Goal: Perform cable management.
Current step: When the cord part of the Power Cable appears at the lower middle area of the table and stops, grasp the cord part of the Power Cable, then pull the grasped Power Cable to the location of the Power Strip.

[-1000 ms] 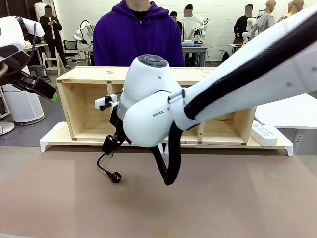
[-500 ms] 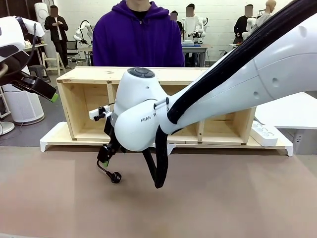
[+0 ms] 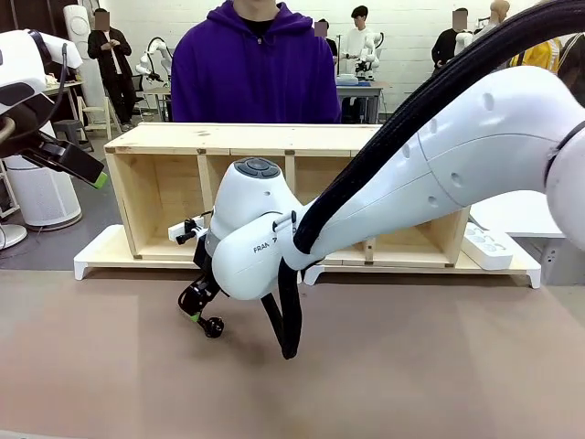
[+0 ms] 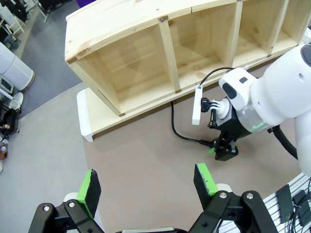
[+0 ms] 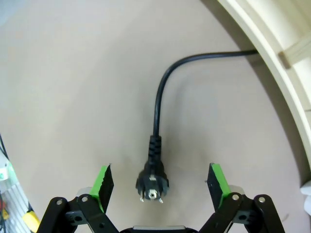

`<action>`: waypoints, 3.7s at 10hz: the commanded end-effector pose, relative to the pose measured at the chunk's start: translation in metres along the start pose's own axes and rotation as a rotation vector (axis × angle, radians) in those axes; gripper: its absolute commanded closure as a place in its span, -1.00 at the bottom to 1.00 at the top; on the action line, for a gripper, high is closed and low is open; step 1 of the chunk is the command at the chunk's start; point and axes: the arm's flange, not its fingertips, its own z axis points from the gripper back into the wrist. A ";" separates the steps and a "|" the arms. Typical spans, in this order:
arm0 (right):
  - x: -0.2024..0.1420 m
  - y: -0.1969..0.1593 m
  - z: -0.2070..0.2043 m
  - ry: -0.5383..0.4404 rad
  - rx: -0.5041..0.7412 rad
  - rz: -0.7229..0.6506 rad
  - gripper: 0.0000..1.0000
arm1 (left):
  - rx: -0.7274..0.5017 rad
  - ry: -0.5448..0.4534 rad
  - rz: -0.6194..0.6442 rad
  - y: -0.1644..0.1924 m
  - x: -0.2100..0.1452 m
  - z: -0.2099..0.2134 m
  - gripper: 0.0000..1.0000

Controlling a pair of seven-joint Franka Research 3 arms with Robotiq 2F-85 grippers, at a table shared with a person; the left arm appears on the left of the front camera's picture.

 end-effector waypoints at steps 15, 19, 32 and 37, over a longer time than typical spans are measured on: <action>0.020 -0.002 -0.052 0.127 0.031 0.026 -0.39 | 0.005 -0.008 -0.011 0.001 0.001 0.000 -1.00; 0.021 -0.005 -0.051 0.153 0.004 0.025 -0.01 | 0.005 -0.008 -0.011 0.001 0.001 0.000 -1.00; 0.018 -0.007 -0.048 0.169 0.022 0.014 1.00 | 0.005 -0.008 -0.011 0.001 0.001 0.000 -1.00; 0.018 -0.007 -0.048 0.169 0.022 0.014 1.00 | 0.005 -0.008 -0.011 0.001 0.001 0.000 -1.00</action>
